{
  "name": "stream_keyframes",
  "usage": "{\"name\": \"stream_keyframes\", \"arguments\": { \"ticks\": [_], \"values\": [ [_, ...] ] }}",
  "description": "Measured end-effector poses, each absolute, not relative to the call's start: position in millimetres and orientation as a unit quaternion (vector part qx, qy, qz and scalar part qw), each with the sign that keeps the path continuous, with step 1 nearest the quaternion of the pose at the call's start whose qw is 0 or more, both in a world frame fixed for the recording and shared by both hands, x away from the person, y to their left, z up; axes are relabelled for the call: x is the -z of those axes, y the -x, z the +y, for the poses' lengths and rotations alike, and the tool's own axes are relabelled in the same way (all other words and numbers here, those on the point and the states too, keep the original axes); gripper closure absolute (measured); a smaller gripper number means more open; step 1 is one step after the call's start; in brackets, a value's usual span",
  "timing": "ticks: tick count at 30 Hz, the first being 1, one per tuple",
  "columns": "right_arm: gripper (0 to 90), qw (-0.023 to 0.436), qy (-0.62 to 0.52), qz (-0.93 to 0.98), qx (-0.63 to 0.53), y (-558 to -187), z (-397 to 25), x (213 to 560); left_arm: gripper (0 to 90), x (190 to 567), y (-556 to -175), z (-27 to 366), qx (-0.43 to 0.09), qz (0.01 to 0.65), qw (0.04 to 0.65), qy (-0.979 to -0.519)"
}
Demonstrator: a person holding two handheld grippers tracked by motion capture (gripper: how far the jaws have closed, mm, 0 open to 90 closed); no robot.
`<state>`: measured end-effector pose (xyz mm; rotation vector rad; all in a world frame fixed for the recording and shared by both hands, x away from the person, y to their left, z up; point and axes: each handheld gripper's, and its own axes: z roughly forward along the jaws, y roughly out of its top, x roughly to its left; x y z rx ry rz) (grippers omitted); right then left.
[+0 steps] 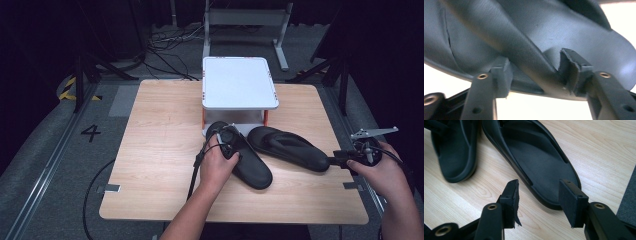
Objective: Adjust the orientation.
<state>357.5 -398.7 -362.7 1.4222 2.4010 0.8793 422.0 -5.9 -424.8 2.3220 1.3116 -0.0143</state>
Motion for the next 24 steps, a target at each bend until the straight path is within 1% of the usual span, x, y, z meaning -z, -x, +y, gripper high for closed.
{"name": "stream_keyframes", "arguments": {
  "ticks": [8,12,16,17,18,19,20,21,24],
  "values": [
    [52.5,0.105,-0.484,0.818,-0.293,-359,-395,365,69.2,413,-402,30,0.003,0.462,0.225,-0.858],
    [52.5,0.104,-0.481,0.821,-0.289,-360,-391,367,69.6,413,-386,50,0.0,0.474,0.212,-0.855],
    [52.5,0.101,-0.479,0.824,-0.286,-361,-387,368,70.1,420,-376,64,0.008,0.493,0.214,-0.844],
    [52.5,0.101,-0.478,0.825,-0.284,-361,-386,368,68.7,420,-374,65,0.012,0.495,0.217,-0.841],
    [52.5,0.099,-0.477,0.826,-0.285,-361,-385,369,65.4,420,-374,65,0.012,0.495,0.217,-0.841],
    [52.5,0.099,-0.475,0.827,-0.284,-361,-384,369,59.6,418,-370,66,0.022,0.496,0.231,-0.837],
    [52.5,0.099,-0.474,0.828,-0.283,-362,-382,370,53.9,416,-369,66,0.02,0.497,0.234,-0.835],
    [52.5,0.1,-0.472,0.829,-0.283,-362,-381,371,49.4,413,-368,66,0.01,0.496,0.238,-0.835],
    [52.4,0.097,-0.462,0.836,-0.281,-365,-374,375,41.9,400,-365,73,-0.014,0.488,0.241,-0.839]
  ]
}}
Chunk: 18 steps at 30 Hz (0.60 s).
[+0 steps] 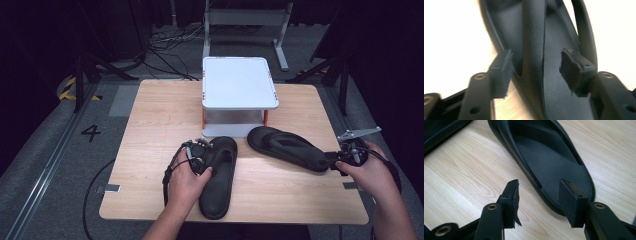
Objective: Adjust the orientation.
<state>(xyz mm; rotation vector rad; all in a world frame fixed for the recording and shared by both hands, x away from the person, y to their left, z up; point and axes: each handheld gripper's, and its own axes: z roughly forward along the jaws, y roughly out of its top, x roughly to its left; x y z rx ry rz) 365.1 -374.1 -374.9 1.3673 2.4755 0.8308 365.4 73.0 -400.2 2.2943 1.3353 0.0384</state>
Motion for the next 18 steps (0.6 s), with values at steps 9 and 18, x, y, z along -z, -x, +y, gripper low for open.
{"name": "stream_keyframes", "arguments": {
  "ticks": [9,18],
  "values": [
    [51.5,0.11,-0.372,0.88,-0.275,-392,-327,407,36.6,389,-362,116,-0.051,0.509,0.224,-0.829],
    [75.3,0.131,-0.344,0.901,-0.23,-408,-306,427,36.7,392,-358,131,-0.04,0.511,0.221,-0.83]
  ]
}}
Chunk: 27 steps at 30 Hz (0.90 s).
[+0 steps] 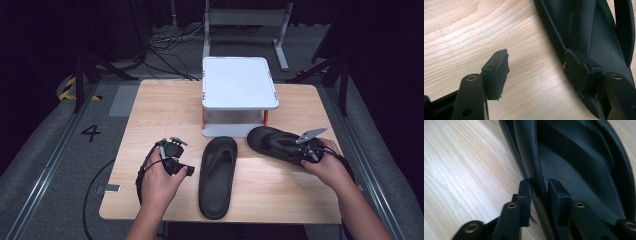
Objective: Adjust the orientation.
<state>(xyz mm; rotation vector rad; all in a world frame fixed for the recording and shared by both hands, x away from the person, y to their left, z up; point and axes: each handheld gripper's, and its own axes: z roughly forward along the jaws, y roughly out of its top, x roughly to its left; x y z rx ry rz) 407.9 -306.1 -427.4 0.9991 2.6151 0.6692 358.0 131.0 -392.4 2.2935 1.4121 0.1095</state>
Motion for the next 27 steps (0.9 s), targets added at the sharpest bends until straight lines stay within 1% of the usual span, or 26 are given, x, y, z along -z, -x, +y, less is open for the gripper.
{"name": "stream_keyframes", "arguments": {
  "ticks": [2,3,5,6,7,8,11,17,18,19,21,23,24,26,27],
  "values": [
    [78.5,0.129,-0.342,0.899,-0.241,-406,-303,425,36.7,392,-358,130,-0.043,0.51,0.222,-0.83],
    [79.7,0.121,-0.343,0.897,-0.251,-403,-300,423,36.7,392,-357,130,-0.042,0.509,0.22,-0.831],
    [80.5,0.116,-0.345,0.896,-0.255,-401,-297,421,36.6,392,-357,128,-0.04,0.507,0.221,-0.832],
    [81.9,0.1,-0.361,0.893,-0.248,-392,-285,416,36.6,393,-357,127,-0.041,0.498,0.218,-0.839],
    [81.9,0.089,-0.378,0.889,-0.244,-388,-280,414,36.7,393,-357,127,-0.041,0.498,0.218,-0.839],
    [82.4,0.089,-0.378,0.889,-0.244,-388,-280,414,36.7,393,-357,126,-0.039,0.499,0.216,-0.838],
    [83.2,0.07,-0.4,0.885,-0.229,-372,-258,409,37.1,395,-356,125,-0.036,0.498,0.214,-0.84],
    [82.1,0.048,-0.387,0.896,-0.213,-356,-235,411,37.6,403,-352,123,-0.031,0.475,0.202,-0.856],
    [80.1,0.047,-0.378,0.9,-0.211,-354,-230,412,37.8,404,-352,123,-0.031,0.469,0.2,-0.86],
    [73.4,0.046,-0.373,0.899,-0.226,-352,-226,413,38.1,406,-352,122,-0.028,0.467,0.199,-0.861],
    [69.6,0.049,-0.367,0.899,-0.234,-350,-224,413,38.3,409,-352,122,-0.024,0.466,0.195,-0.863],
    [63.3,0.045,-0.361,0.898,-0.248,-350,-227,413,39.4,411,-352,121,-0.025,0.461,0.191,-0.866],
    [62.0,0.042,-0.364,0.895,-0.254,-350,-228,412,40.7,412,-352,121,-0.026,0.452,0.19,-0.871],
    [60.0,0.044,-0.363,0.893,-0.263,-348,-234,407,50.5,415,-351,116,-0.018,0.433,0.179,-0.883],
    [60.7,0.05,-0.365,0.89,-0.268,-347,-238,402,53.6,417,-351,115,-0.015,0.427,0.174,-0.887]
  ]
}}
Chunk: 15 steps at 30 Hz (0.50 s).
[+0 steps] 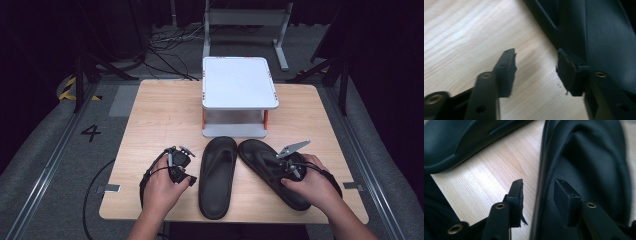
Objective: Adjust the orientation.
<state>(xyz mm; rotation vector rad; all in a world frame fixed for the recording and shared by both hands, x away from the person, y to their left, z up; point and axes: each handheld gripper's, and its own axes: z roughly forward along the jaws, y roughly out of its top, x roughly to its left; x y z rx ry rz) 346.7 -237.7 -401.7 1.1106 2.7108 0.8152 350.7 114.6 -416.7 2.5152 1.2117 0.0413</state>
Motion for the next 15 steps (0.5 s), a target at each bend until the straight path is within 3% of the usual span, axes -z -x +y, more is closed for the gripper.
{"name": "stream_keyframes", "arguments": {
  "ticks": [4,8,15],
  "values": [
    [66.9,0.07,-0.37,0.887,-0.265,-347,-251,392,60.9,422,-352,109,-0.004,0.421,0.157,-0.893],
    [73.8,0.085,-0.382,0.894,-0.219,-353,-258,405,65.4,427,-354,105,0.013,0.412,0.137,-0.901],
    [80.6,0.052,-0.368,0.907,-0.2,-352,-243,421,67.6,426,-351,93,0.016,0.39,0.131,-0.911]
  ]
}}
